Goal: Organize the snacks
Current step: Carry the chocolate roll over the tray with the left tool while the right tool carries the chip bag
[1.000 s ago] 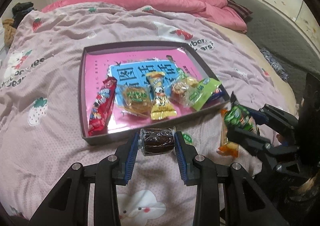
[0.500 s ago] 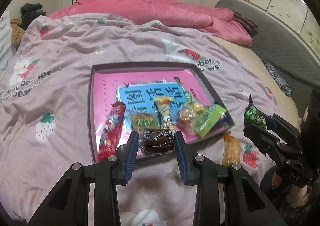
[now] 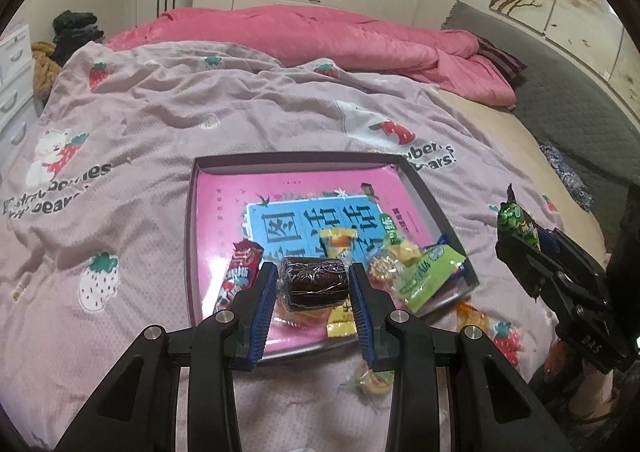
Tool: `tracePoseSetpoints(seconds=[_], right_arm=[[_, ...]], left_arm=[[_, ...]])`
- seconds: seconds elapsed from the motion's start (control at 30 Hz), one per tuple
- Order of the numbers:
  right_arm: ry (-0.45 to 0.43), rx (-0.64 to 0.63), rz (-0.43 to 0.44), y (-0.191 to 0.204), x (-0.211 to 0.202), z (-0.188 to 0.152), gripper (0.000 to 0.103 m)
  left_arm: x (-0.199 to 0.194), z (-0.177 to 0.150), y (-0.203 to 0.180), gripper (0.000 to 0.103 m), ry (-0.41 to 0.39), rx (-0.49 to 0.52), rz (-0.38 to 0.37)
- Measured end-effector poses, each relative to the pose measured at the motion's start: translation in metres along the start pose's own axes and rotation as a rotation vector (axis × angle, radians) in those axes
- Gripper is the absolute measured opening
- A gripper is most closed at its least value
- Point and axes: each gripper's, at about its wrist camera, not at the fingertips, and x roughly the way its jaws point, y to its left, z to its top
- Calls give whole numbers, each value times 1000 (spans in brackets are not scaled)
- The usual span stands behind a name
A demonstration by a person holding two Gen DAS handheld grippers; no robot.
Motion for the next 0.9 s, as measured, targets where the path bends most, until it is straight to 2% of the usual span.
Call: tracePoseSetpoints(seconds=[0.27,0.7,0.9], right_arm=[[-14,38,-37,-17,5,7,42],[-5,110,-135,-41,12,6,42],[13,111,-140,-43,17,3,42]], left_arm=[[3,11,0,37,-33,15,42],[38,-3,17,37,26,9,97],[48,-13,19,37,56,23,107]])
